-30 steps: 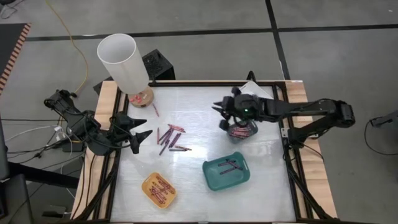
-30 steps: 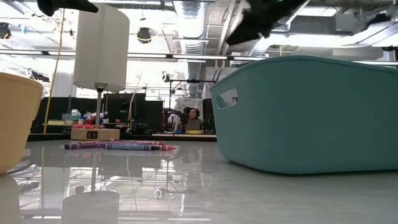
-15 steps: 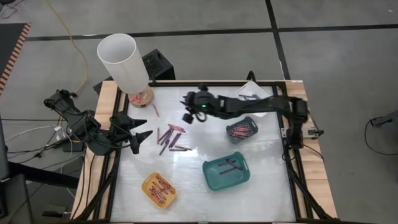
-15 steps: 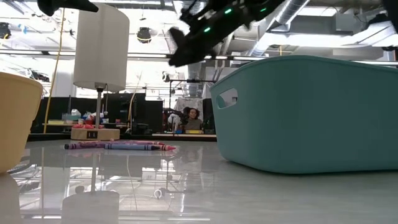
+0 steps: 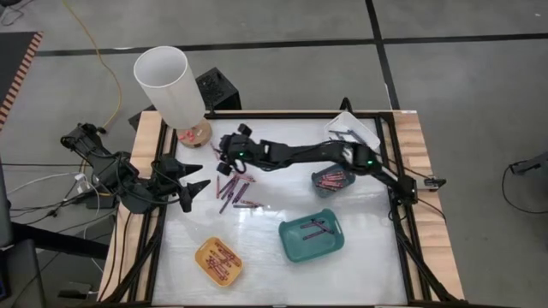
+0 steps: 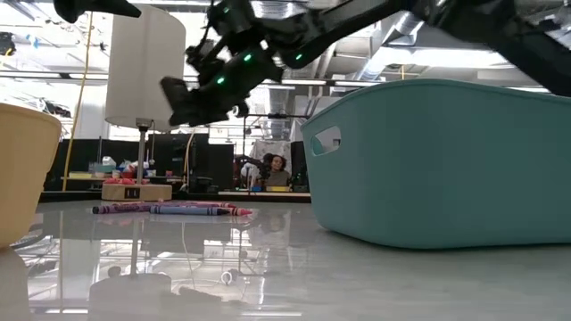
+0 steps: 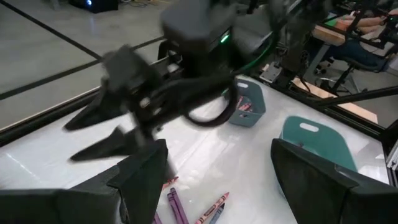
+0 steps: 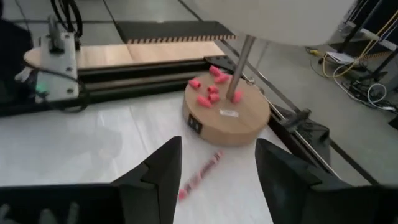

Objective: Sort crayons
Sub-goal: Put the pink crayon into the dark blue bin

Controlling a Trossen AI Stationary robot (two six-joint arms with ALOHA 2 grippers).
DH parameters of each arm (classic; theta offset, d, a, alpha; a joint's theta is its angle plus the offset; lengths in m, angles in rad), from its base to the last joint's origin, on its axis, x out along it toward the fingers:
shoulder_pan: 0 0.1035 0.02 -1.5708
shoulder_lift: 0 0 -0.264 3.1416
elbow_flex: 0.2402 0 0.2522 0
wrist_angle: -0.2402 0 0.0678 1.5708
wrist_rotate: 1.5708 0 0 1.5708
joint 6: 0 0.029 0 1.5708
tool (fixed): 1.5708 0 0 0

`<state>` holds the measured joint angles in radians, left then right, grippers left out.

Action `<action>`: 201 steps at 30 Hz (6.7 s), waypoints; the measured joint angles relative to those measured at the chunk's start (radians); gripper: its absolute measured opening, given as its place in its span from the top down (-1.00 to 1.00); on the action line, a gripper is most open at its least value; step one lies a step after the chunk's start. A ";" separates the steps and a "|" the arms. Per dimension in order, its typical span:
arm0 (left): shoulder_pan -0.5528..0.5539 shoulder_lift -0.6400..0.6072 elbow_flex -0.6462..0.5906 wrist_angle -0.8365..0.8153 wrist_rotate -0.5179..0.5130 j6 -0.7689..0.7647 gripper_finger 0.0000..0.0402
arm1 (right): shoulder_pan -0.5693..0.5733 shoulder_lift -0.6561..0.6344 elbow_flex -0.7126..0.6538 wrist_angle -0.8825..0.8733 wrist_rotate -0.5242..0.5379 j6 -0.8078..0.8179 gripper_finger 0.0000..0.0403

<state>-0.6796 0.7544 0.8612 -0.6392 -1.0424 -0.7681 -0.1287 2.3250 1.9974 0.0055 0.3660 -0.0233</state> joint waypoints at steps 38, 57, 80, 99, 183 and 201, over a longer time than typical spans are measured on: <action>0.000 0.000 0.000 -0.006 -0.009 -0.001 -0.37 | -0.037 0.315 0.337 -0.129 0.000 0.139 0.03; 0.000 0.000 0.000 -0.002 -0.002 -0.003 -0.37 | -0.036 0.372 0.340 -0.037 -0.011 0.121 0.03; 0.000 0.000 0.000 -0.003 -0.007 0.000 -0.37 | -0.054 0.392 0.341 -0.197 -0.078 0.159 0.56; 0.000 0.000 0.000 -0.008 -0.009 -0.001 -0.37 | -0.048 0.362 0.339 -0.273 -0.110 0.154 0.99; -0.021 0.000 0.000 -0.029 -0.075 -0.005 -0.37 | 0.225 -1.322 -1.301 -0.793 0.047 0.254 1.00; -0.021 0.000 0.000 -0.043 -0.069 -0.005 -0.37 | 0.176 -1.074 -1.300 -0.759 0.020 0.235 1.00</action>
<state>-0.7006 0.7546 0.8612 -0.6827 -1.1118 -0.7727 0.0470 1.2512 0.6978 -0.7538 0.3858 0.2119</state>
